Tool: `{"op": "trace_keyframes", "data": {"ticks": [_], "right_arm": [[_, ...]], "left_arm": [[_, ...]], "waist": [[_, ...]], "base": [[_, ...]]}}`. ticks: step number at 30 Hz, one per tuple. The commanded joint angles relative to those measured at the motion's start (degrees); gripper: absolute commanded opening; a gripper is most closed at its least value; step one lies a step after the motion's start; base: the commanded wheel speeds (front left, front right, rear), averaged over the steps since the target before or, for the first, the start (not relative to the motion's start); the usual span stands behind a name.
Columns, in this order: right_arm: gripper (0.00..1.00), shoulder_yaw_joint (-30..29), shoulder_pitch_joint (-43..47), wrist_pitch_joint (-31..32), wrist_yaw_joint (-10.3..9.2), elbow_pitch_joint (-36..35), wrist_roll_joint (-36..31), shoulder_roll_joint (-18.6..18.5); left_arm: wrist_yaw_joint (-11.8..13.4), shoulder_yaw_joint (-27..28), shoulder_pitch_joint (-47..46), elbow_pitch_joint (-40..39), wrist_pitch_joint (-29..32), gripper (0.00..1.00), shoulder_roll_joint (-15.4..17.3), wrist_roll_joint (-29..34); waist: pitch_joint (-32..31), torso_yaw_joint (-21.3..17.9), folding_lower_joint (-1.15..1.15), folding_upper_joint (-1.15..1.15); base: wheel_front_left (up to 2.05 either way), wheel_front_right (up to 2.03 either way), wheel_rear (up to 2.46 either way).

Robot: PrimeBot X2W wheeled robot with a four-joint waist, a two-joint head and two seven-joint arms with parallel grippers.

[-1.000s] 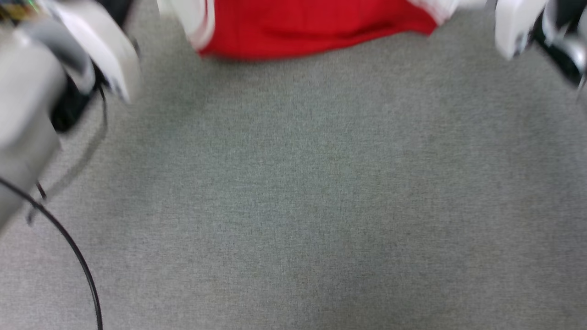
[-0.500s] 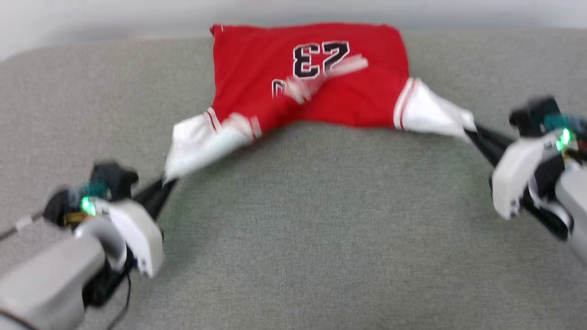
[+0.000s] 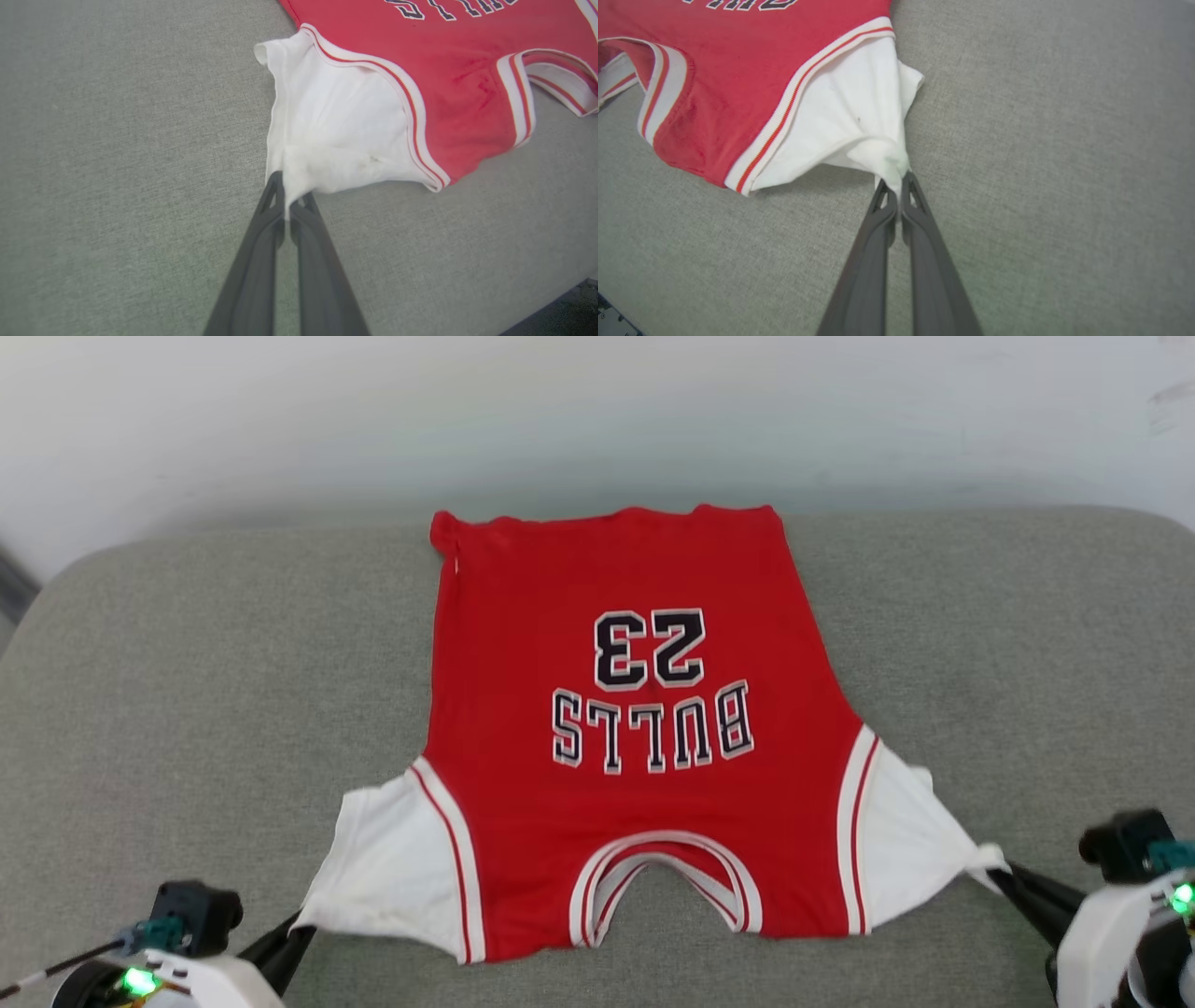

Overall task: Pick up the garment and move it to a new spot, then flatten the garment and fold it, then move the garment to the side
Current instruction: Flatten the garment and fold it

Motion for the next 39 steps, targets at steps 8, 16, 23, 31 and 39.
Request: {"op": "trace_keyframes", "data": {"ticks": [8, 16, 23, 31, 39], "right_arm": [[0.0, -5.0, 13.8, 3.4, -0.06, -7.4, 0.1, -5.5], [0.0, -8.9, 21.4, 10.7, -0.06, -13.3, 0.3, -7.1], [1.0, -17.9, 20.0, 15.0, -0.03, -19.2, -0.8, -6.0], [1.0, -34.6, 10.3, 19.0, -0.04, -29.5, -6.5, -5.9], [1.0, -40.8, -9.8, 34.1, -0.04, -30.6, -12.1, -0.8]], "left_arm": [[2.7, 0.9, 9.5, -4.7, -0.3, 0.0, 4.0, -1.9], [4.5, 3.1, 13.5, -7.3, -0.3, 0.0, 4.0, -1.2], [5.8, 6.2, 12.4, -9.5, -0.3, 0.0, 3.5, 1.9], [8.4, 9.1, 10.4, -14.0, -0.3, 0.0, 3.0, 5.9], [9.9, 10.5, 6.8, -17.9, -0.3, 0.0, 2.0, 10.9]], "waist": [[-3.1, -0.6, 0.01, 0.0], [-2.8, -0.5, 0.01, 0.0], [-1.1, 0.2, 0.01, 0.0], [3.5, 1.8, 0.01, 0.0], [11.1, 5.8, 0.01, 0.0]], "base": [[0.0, 0.0, 0.0], [0.0, 0.0, 0.0], [0.0, 0.0, 0.0], [0.0, 0.0, 0.0], [0.0, 0.0, 0.0]]}}
